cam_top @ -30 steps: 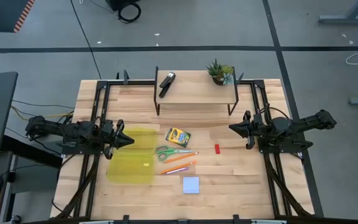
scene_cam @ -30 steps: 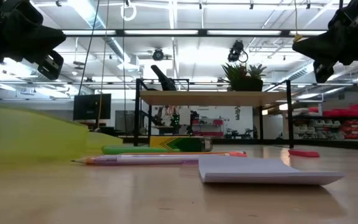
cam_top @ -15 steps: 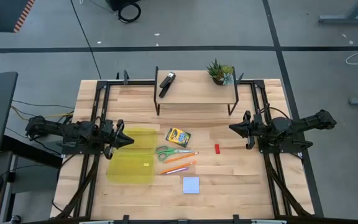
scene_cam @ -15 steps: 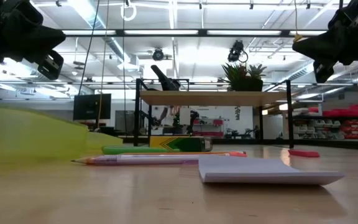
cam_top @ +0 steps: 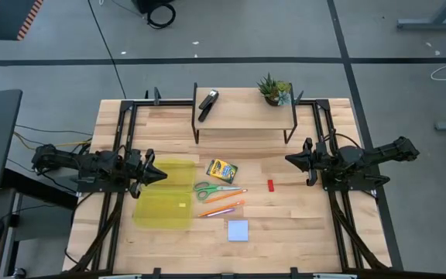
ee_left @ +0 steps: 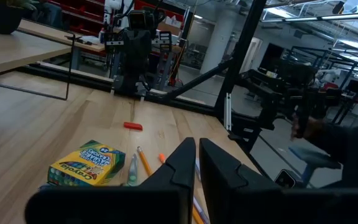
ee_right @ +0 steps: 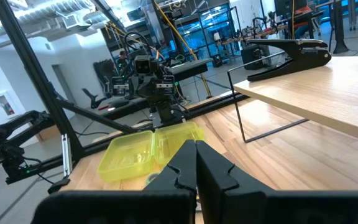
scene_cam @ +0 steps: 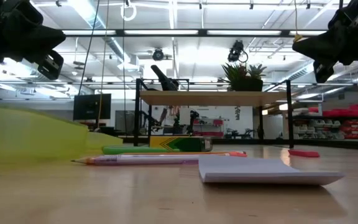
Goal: Pack school essentials
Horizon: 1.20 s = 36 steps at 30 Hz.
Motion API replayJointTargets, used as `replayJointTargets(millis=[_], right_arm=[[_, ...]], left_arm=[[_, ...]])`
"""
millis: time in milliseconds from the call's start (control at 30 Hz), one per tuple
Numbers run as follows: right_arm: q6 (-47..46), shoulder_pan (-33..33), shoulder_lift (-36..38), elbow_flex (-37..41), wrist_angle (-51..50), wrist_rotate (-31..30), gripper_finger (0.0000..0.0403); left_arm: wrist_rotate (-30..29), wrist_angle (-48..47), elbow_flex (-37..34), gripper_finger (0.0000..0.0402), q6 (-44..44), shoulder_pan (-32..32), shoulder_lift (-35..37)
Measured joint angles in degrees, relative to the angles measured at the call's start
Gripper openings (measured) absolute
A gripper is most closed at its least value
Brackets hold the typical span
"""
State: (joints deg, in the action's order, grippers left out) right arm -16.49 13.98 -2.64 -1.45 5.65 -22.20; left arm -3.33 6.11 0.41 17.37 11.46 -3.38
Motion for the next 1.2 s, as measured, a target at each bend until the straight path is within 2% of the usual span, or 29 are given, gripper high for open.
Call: replayJointTargets(millis=[167, 267, 433, 567, 767, 833, 1000, 1200], right_arm=[[-4.7, 0.0, 0.0, 0.0, 1.2, -0.3, 0.0008], [-8.1, -0.1, 0.0, 0.0, 2.2, -3.9, 0.0008], [-5.5, -0.1, 0.0, 0.0, 2.4, -4.6, 0.0008], [-1.7, -0.6, 0.0, 0.0, 8.2, -8.1, 0.0008], [-1.1, -5.7, -2.4, 0.0, 11.8, -10.2, 0.0008], [-2.6, -8.1, -4.9, 0.0, 14.7, -9.3, 0.0008], [-0.6, -13.0, -12.1, 0.0, 19.1, -1.1, 0.0008], [-1.5, -16.2, -17.3, 0.0, 21.8, 3.4, 0.0008]], left_arm=[[0.0, 0.0, 0.0, 0.0036, 0.0, 0.0, 0.0], [0.0, 0.0, 0.0, 0.0038, 0.0, 0.0, 0.0], [0.0, 0.0, 0.0, 0.0034, 0.0, 0.0, 0.0], [0.0, 0.0, 0.0, 0.0030, 0.0, 0.0, 0.0], [0.0, 0.0, 0.0, 0.0036, 0.0, 0.0, 0.0], [0.0, 0.0, 0.0, 0.0038, 0.0, 0.0, 0.0], [0.0, 0.0, 0.0, 0.0035, 0.0, 0.0, 0.0], [0.0, 0.0, 0.0, 0.0028, 0.0, 0.0, 0.0]])
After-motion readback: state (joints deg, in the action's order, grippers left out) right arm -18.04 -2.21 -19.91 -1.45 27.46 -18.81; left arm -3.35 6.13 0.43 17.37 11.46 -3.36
